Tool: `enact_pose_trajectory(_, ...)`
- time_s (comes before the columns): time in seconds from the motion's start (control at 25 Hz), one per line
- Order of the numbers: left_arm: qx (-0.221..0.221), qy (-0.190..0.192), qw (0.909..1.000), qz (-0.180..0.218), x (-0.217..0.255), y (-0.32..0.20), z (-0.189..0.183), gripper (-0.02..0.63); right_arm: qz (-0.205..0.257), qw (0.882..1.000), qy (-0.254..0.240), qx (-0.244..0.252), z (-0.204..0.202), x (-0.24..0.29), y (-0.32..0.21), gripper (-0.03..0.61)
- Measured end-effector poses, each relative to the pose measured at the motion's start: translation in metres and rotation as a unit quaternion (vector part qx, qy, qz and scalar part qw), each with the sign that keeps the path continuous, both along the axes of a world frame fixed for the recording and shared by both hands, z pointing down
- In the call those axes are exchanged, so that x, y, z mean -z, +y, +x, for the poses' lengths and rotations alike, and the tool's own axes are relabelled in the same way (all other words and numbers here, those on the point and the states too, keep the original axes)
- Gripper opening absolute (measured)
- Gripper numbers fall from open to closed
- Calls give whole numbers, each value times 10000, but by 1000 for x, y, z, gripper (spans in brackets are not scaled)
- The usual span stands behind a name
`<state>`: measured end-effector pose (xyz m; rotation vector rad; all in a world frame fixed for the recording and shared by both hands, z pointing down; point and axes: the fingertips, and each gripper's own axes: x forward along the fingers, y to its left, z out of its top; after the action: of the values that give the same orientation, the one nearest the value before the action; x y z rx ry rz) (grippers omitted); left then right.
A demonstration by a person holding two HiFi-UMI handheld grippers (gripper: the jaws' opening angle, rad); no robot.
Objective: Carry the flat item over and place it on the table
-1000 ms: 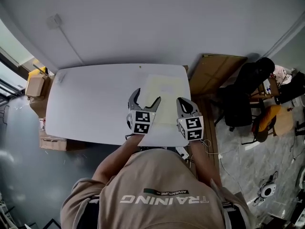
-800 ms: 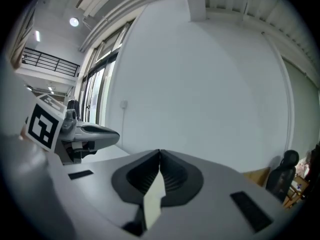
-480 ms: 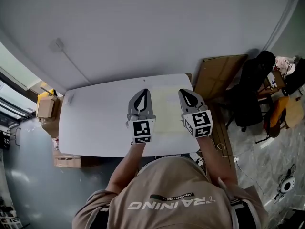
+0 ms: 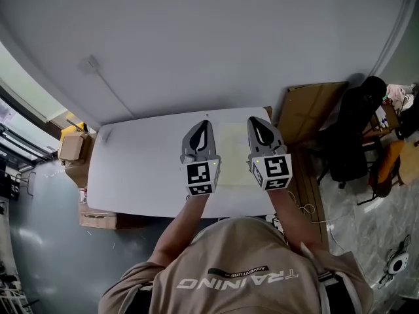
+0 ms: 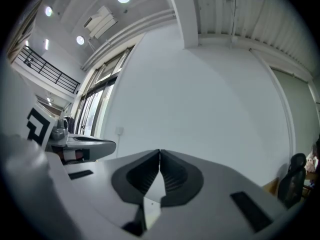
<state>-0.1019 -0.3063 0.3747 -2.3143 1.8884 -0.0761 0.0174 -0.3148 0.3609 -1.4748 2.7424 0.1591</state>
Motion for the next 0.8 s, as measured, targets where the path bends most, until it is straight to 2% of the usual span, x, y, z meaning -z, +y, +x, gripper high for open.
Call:
enact_pose_trajectory(0.28,-86,43,9999,57,21,-6,10,6,192,9998,-48,73,-1,30,-8,6)
enact_pose_trajectory(0.56,-216,12,9998,17,23,-9,12,6,160,9998,49,131,1,30,-7,6)
enact_pose_trajectory(0.8,-269,318,9989,-199,8,-2,10,6,28,9999,101,117,3,18,-2,6)
